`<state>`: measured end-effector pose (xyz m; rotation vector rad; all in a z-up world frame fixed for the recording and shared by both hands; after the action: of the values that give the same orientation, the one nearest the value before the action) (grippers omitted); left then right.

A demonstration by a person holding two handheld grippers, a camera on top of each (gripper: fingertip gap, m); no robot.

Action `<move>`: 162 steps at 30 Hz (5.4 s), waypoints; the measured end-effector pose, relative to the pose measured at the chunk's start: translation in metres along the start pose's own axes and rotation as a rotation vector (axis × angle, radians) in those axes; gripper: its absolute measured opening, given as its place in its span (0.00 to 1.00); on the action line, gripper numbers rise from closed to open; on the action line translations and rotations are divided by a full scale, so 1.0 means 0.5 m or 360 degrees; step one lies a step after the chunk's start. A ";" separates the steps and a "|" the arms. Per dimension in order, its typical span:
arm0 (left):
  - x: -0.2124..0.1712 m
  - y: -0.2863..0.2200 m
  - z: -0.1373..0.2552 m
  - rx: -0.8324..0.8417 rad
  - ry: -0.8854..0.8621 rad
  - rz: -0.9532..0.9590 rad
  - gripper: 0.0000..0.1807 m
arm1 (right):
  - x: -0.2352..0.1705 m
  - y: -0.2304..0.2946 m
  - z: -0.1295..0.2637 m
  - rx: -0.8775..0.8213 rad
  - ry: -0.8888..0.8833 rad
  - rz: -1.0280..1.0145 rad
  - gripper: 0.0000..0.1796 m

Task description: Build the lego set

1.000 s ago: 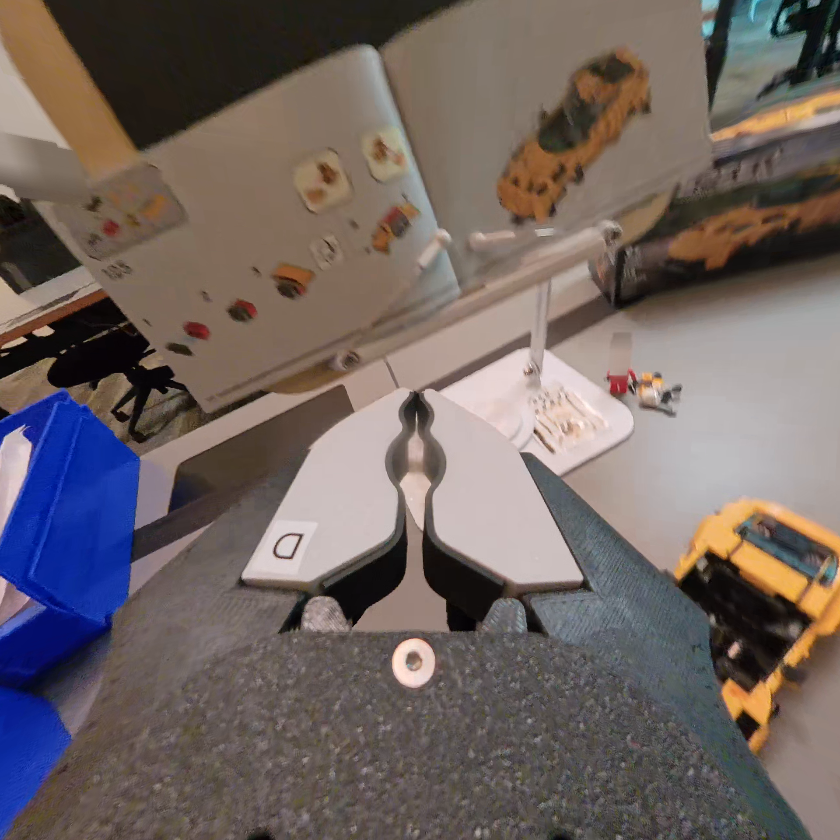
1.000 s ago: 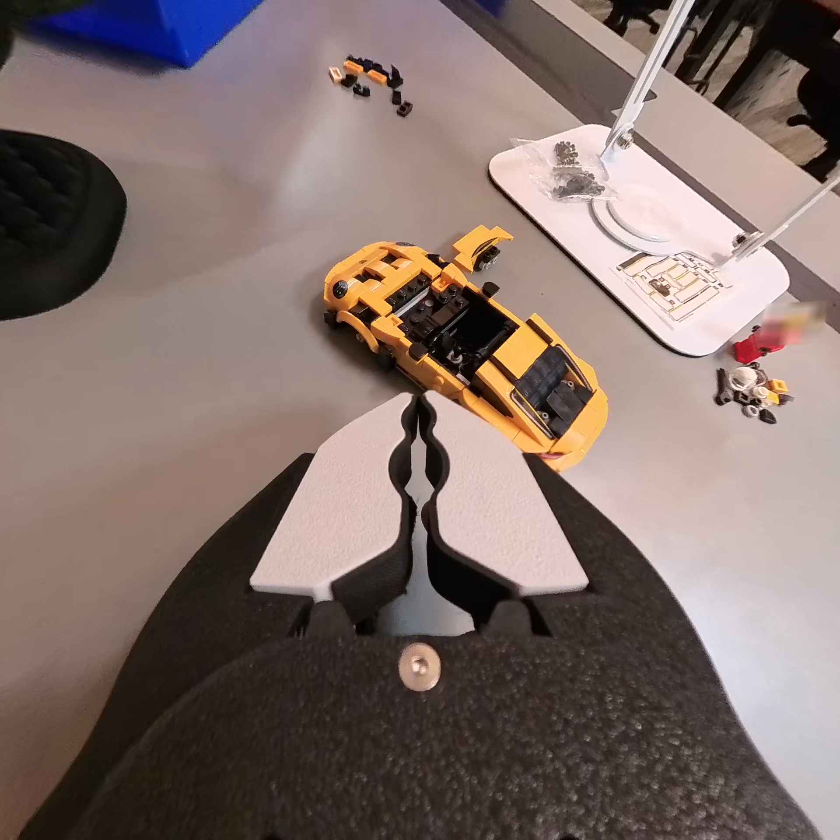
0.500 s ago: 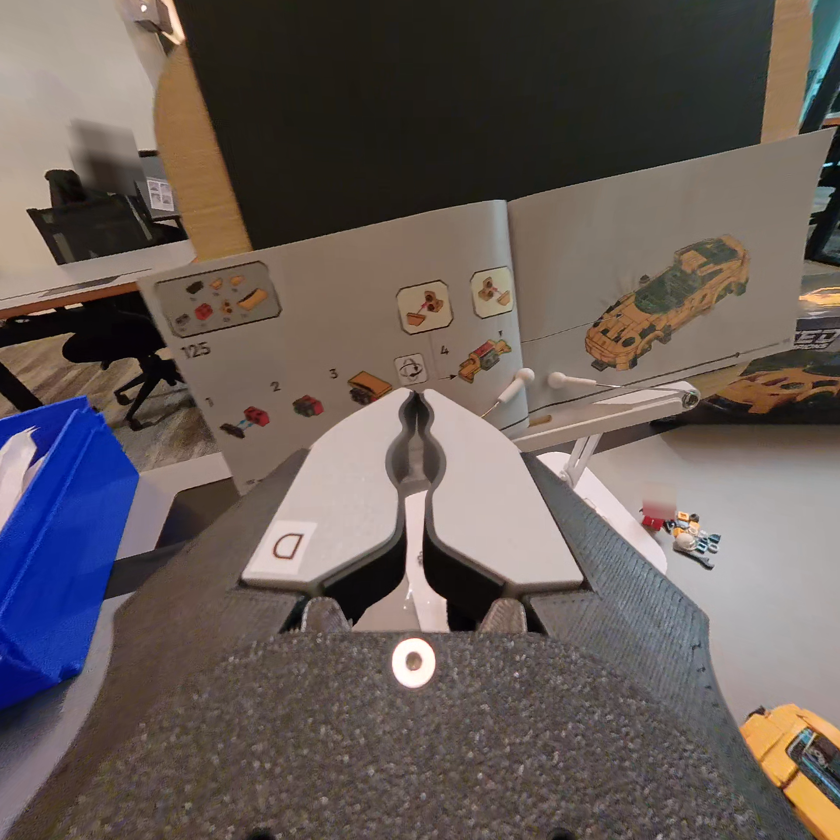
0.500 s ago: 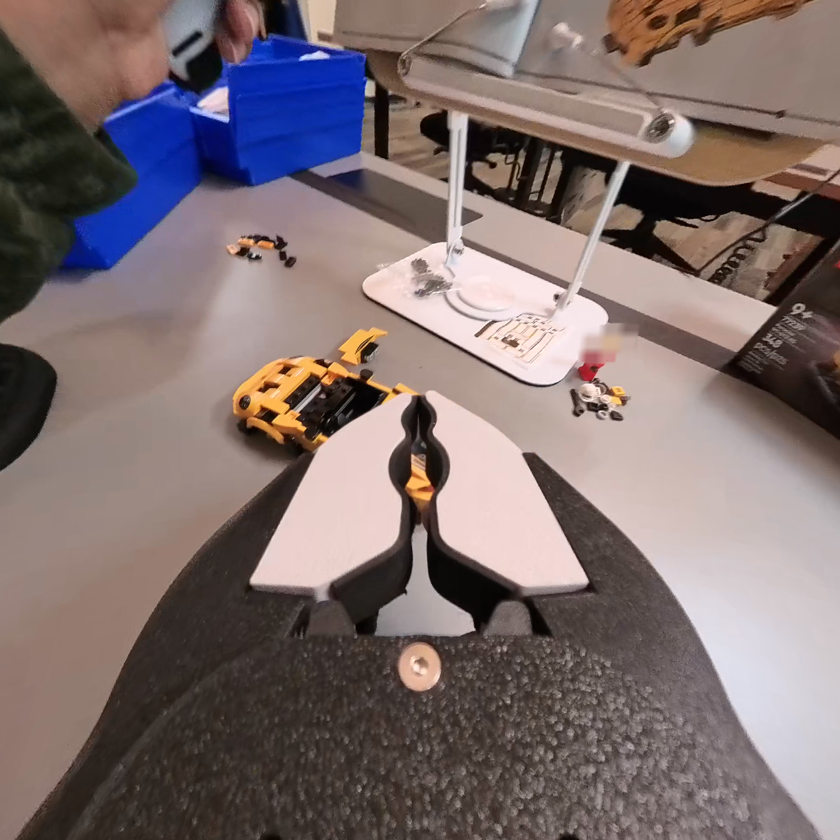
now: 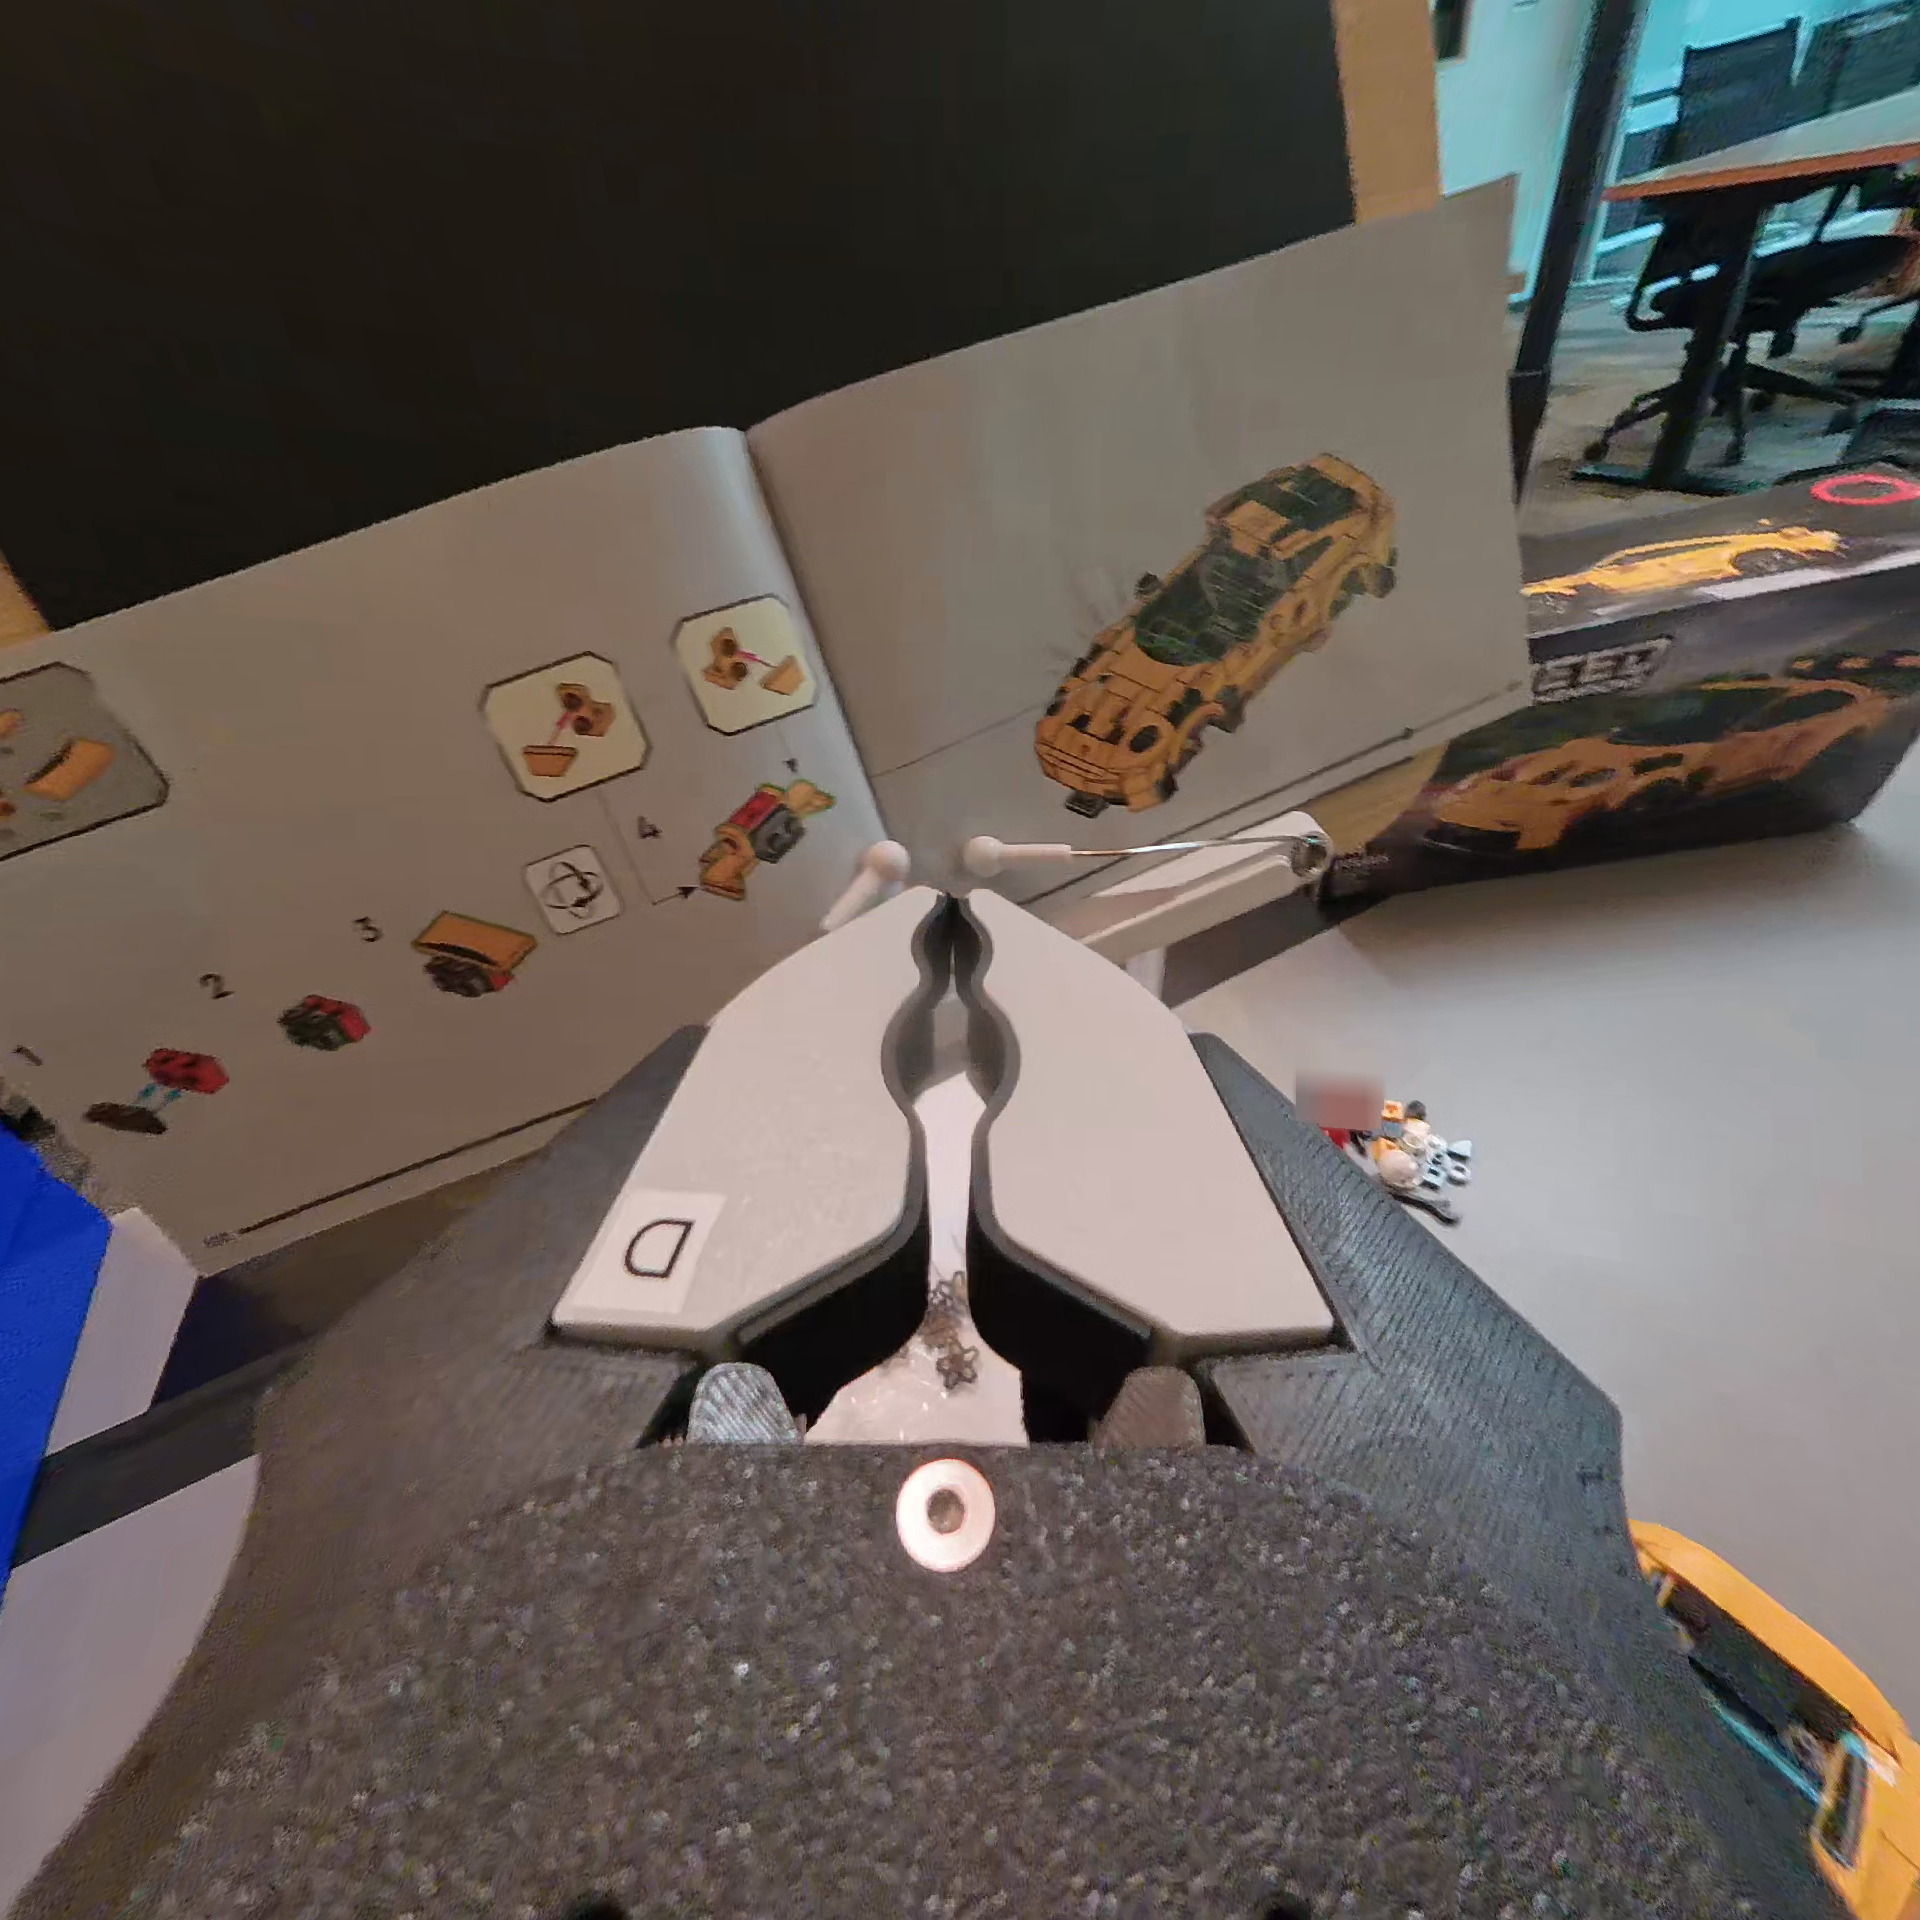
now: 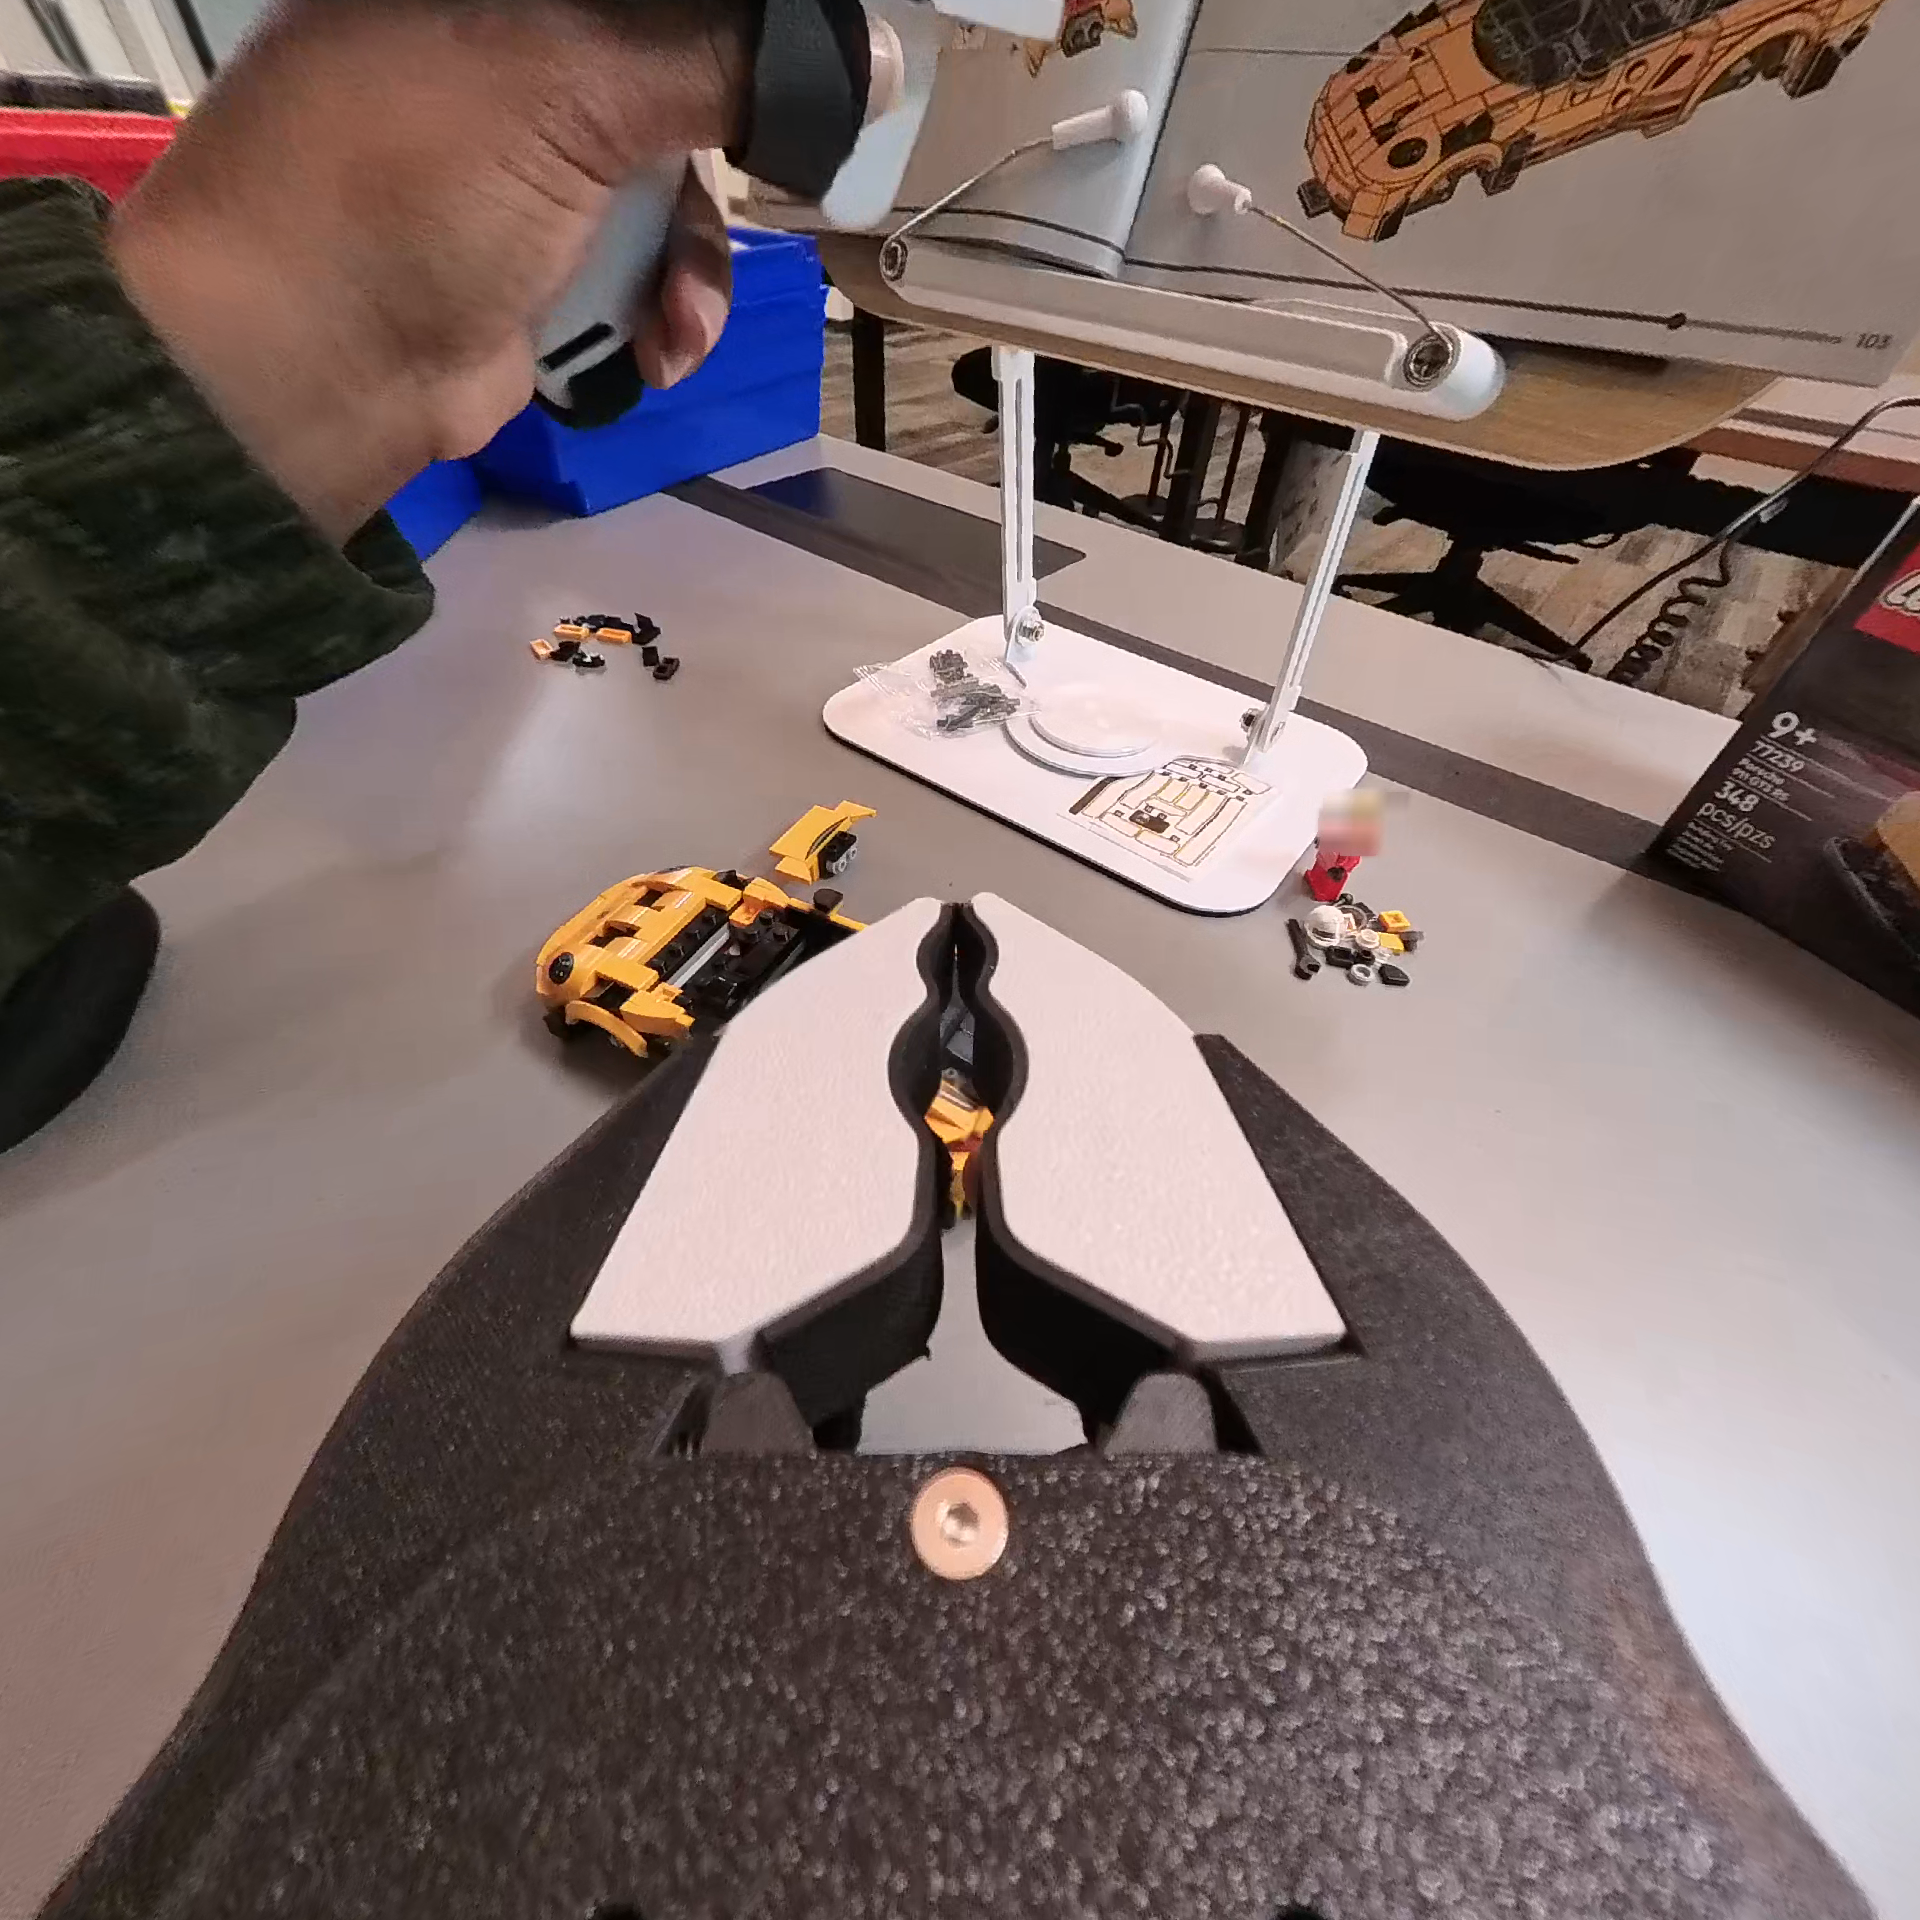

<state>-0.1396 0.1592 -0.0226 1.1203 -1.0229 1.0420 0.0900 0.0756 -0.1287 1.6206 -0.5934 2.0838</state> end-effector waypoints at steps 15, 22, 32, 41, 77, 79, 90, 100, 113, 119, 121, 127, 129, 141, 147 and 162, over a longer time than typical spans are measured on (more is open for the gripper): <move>0.035 -0.111 0.049 -0.0206 -0.0091 -0.0124 0.00 | -0.001 -0.014 0.006 -0.0079 -0.0007 -0.0036 0.00; 0.017 -0.162 0.042 -0.0276 -0.0078 -0.0214 0.00 | -0.003 -0.024 0.008 -0.0121 0.0000 -0.0049 0.00; 0.036 -0.195 0.079 -0.0377 -0.0095 -0.0308 0.00 | -0.001 -0.027 0.016 -0.0123 -0.0012 -0.0030 0.00; 0.108 -0.137 0.178 -0.0168 -0.0222 -0.0483 0.00 | 0.007 -0.036 0.026 -0.0149 -0.0067 -0.0092 0.00; -0.320 -0.052 0.221 -0.0937 0.0588 -0.0190 0.40 | -0.042 0.004 -0.021 0.0100 0.0390 0.0096 0.21; -0.322 -0.067 0.223 -0.0941 0.0631 -0.0253 0.42 | -0.051 0.014 -0.026 0.0100 0.0501 0.0164 0.22; -0.346 -0.083 0.202 -0.1021 0.0776 -0.0375 0.48 | -0.079 0.028 -0.046 0.0147 0.0715 0.0284 0.30; -0.334 -0.109 0.205 -0.0896 0.0901 -0.0337 0.40 | -0.076 0.011 -0.041 0.0156 0.0749 0.0314 0.28; -0.296 -0.116 0.230 -0.1150 0.0855 0.0018 0.43 | -0.073 -0.026 -0.025 0.0234 0.0745 0.0252 0.21; -0.260 -0.002 0.177 -0.1107 0.0622 0.0066 0.35 | -0.066 -0.038 -0.020 0.0295 0.0692 0.0221 0.20; -0.280 0.018 0.137 -0.1110 0.0682 -0.0150 0.30 | -0.067 -0.039 -0.019 0.0297 0.0689 0.0221 0.20; -0.325 0.031 0.054 -0.1204 0.0839 -0.0289 0.24 | -0.070 -0.048 -0.011 0.0288 0.0666 0.0226 0.18; -0.329 0.025 0.043 -0.1221 0.0864 -0.0360 0.26 | -0.071 -0.050 -0.011 0.0306 0.0660 0.0204 0.18; -0.335 0.014 0.026 -0.1275 0.0857 -0.0284 0.18 | -0.075 -0.048 -0.013 0.0350 0.0643 0.0193 0.16; -0.283 0.002 0.073 -0.1211 0.0767 -0.0205 0.18 | -0.069 -0.053 -0.007 0.0293 0.0613 0.0198 0.16; -0.252 -0.153 0.165 -0.0997 0.1083 -0.0091 0.18 | -0.052 -0.041 0.009 0.0288 0.0549 0.0194 0.16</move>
<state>-0.0987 0.0536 -0.1482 0.2419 -0.6747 0.8685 0.1110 0.0879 -0.1515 1.2939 -0.4035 2.4958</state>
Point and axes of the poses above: each gripper's, where its closed fingertips meet, z back along the fingers, x out of its top, y = z × x across the jaws, the point moved 10 cm from there along z, back along the fingers, and after that the axes turned 1 degree about z, right-handed, at the moved point
